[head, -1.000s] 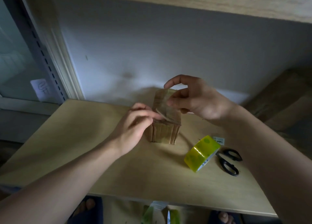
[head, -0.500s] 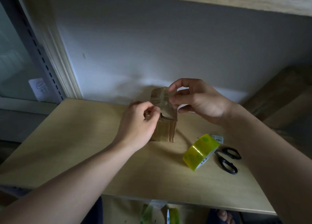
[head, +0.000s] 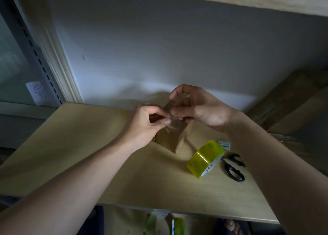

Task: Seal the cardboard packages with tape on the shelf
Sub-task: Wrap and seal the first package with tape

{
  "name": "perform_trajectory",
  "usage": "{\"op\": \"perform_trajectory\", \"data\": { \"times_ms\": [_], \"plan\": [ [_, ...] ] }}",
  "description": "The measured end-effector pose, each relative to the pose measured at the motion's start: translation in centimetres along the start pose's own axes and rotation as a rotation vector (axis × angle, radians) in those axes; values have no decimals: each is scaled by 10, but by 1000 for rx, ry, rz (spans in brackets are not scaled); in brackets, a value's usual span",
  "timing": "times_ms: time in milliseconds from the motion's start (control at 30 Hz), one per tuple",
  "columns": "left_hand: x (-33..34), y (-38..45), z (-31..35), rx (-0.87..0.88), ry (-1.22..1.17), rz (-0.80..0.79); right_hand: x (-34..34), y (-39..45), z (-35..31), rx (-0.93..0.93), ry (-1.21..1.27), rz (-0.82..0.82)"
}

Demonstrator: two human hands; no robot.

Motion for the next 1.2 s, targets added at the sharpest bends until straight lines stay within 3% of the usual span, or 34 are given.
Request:
{"op": "perform_trajectory", "data": {
  "times_ms": [600, 667, 767, 833, 967, 1200],
  "plan": [
    [-8, -25, 5, -369, -350, 12, 12, 10, 8, 149, -46, 106],
    [-8, -29, 9, -372, -326, 68, 11, 9, 8, 168, -23, 97],
    [-11, -34, 16, -370, -198, 277, 10, 8, 9, 187, 1, 92],
    [-9, -36, 17, -484, -165, 341, 10, 7, 9, 192, 3, 101],
    [6, -42, 14, -727, -312, 172, 11, 7, 9, 200, 5, 127],
    [16, -42, 5, -729, -458, 196, 9, 4, 10, 178, 37, 101]
  ]
}}
Point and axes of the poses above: each hand's wrist, its own y-axis towards the middle knuckle, its own x-axis out of the palm, z = x × y, the point moved 3 cm from there along y, towards the middle knuckle, and after that the axes turned 13 degrees about -y, right-handed, at the moved point
